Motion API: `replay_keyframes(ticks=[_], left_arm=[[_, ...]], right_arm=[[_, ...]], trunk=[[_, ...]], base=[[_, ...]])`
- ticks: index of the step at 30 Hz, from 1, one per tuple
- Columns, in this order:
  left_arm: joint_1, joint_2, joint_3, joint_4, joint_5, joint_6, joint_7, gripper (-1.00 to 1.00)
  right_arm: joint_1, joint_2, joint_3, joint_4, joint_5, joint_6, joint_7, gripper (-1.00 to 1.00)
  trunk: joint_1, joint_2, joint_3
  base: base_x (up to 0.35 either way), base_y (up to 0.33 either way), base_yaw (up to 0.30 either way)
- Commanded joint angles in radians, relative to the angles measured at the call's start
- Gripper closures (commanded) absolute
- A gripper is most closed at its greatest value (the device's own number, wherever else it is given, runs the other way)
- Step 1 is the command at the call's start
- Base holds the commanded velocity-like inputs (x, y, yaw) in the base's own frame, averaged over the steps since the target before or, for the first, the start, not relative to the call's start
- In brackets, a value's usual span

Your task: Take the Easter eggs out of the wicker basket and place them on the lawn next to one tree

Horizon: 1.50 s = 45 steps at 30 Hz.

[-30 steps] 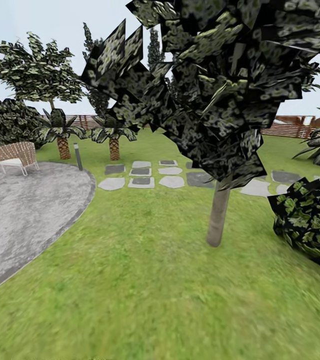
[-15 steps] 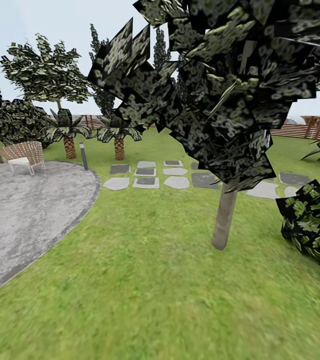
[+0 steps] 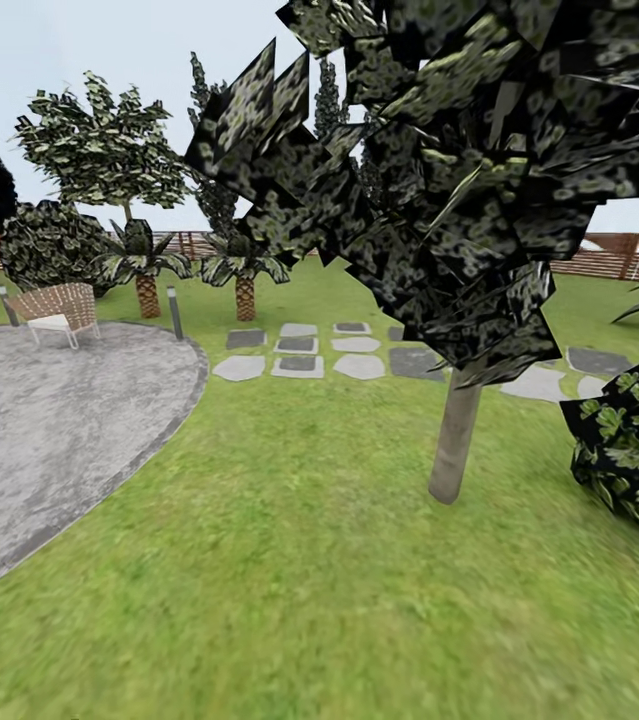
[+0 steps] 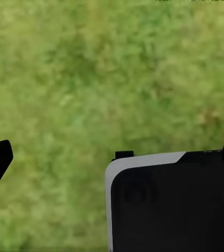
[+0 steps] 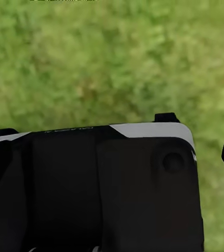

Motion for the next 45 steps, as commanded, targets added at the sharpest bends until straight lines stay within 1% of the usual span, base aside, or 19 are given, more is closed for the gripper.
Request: replay_keyframes(ticks=[1, 9, 21, 33, 40, 45], left_arm=[[-0.001, 0.0, -0.004, 0.001, -0.001, -0.003, 0.002, -1.0], [-0.001, 0.0, -0.004, 0.001, -0.001, -0.003, 0.002, -1.0], [-0.001, 0.0, -0.004, 0.001, -0.001, -0.003, 0.002, -1.0], [-0.001, 0.0, -0.005, 0.001, 0.0, -0.003, 0.002, -1.0], [-0.001, 0.001, -0.005, 0.001, 0.006, -0.003, 0.002, -1.0], [-0.001, 0.0, 0.002, 0.001, 0.012, -0.002, 0.002, -1.0]], right_arm=[[0.0, 0.001, -0.006, -0.002, 0.0, 0.006, 0.001, -1.0], [0.0, 0.005, -0.005, -0.002, 0.0, 0.005, 0.001, -1.0], [0.0, 0.005, -0.006, -0.002, 0.0, 0.005, 0.001, -1.0], [0.0, 0.005, -0.006, -0.002, 0.0, 0.005, 0.002, -1.0], [0.0, 0.005, -0.006, -0.002, 0.0, 0.005, 0.002, -1.0], [0.0, 0.005, -0.005, -0.002, 0.0, 0.006, 0.002, -1.0]], trunk=[[0.0, -0.001, 0.001], [0.0, -0.001, 0.01], [0.0, -0.001, 0.026], [0.0, -0.001, 0.043], [0.0, -0.001, 0.053], [0.0, -0.001, 0.057]], base=[[0.047, 0.0, 0.18], [0.129, 0.0, 0.195], [0.236, -0.063, 0.163], [0.031, -0.016, 0.138], [0.002, -0.001, 0.134], [0.0, 0.0, 0.065]])
